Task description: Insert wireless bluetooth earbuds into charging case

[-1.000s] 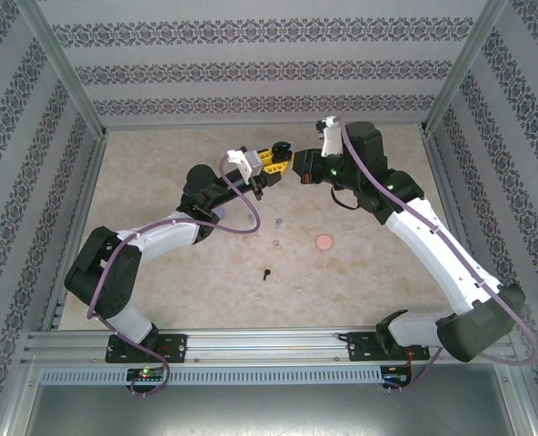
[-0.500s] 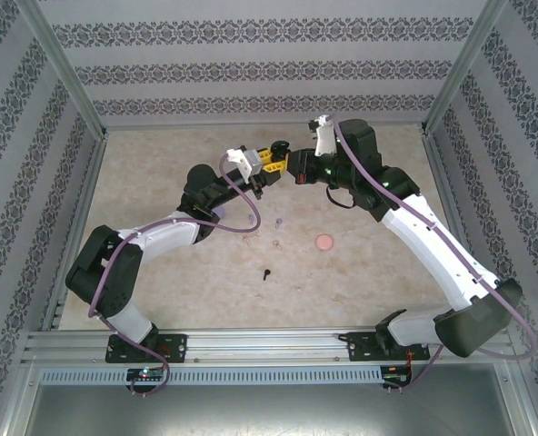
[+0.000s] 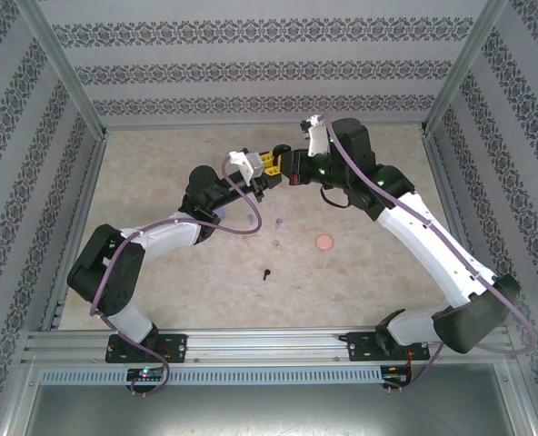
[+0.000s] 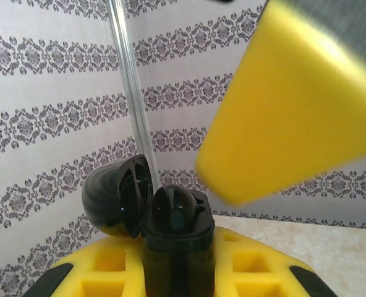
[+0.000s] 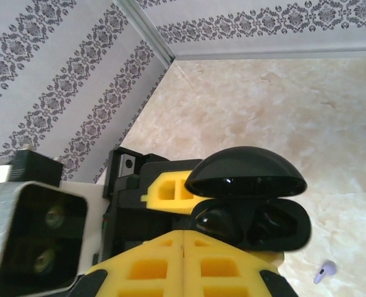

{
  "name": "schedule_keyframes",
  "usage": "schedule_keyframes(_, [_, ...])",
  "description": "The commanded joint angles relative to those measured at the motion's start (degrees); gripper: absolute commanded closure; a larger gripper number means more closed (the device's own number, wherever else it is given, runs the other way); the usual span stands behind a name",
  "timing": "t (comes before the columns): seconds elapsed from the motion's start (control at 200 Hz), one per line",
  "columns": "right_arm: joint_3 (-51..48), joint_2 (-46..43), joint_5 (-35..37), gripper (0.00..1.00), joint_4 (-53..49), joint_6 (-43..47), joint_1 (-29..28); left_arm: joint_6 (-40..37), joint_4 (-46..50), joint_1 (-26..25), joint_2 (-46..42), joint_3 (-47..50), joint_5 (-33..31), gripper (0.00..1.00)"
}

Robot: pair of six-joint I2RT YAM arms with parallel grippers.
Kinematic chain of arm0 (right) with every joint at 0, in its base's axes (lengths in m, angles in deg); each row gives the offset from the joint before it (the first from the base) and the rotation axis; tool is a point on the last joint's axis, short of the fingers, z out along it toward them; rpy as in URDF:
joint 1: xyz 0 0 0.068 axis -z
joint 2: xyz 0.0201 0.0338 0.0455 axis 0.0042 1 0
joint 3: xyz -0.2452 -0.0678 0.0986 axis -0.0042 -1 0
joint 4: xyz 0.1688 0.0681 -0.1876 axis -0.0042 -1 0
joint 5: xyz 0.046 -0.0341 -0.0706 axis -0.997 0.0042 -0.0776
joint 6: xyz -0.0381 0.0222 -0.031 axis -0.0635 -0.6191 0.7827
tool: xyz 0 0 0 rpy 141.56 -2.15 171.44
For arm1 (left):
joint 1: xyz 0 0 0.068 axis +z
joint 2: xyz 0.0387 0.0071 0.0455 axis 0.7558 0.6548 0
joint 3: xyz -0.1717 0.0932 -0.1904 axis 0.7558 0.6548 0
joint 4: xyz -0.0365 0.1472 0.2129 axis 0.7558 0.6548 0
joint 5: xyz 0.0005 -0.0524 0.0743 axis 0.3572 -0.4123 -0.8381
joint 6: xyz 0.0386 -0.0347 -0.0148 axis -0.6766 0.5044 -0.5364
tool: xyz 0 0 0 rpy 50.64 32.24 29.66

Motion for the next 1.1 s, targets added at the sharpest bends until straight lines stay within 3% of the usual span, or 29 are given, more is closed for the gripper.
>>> schedule_keyframes(0.0, [-0.1,-7.0,0.3,1.0,-2.1,-0.8,1.6,-0.2,-3.8,0.1,-0.3,1.6,0.1,1.0])
schedule_keyframes(0.265, [-9.9,-15.0,4.6,1.0,-4.8,-4.4,4.3,0.6,-5.7,0.6,-2.7,4.8,-1.2,1.0])
schedule_keyframes(0.355, [-13.6,-14.9,6.2,0.93,-4.9,-5.6,4.1,0.6,-6.4,0.7,-3.9,6.2,-1.9,1.0])
schedule_keyframes(0.455, [-17.8,-14.0,8.7,0.68,-5.0,-7.5,2.8,0.5,-6.5,1.0,-5.4,7.8,-3.0,1.0])
schedule_keyframes(0.664, [-26.2,-10.5,17.7,0.39,-4.1,-16.3,-5.6,0.5,-7.4,2.6,-8.8,11.5,-8.4,1.0])
schedule_keyframes(0.909, [-27.6,-0.2,27.0,0.36,-4.6,-32.7,-17.5,2.6,-9.3,5.4,-12.1,14.3,-14.0,1.0])
schedule_keyframes(1.099, [-25.5,8.5,30.1,0.38,-5.6,-41.8,-22.4,3.6,-9.5,7.6,-15.0,16.2,-17.1,1.0])
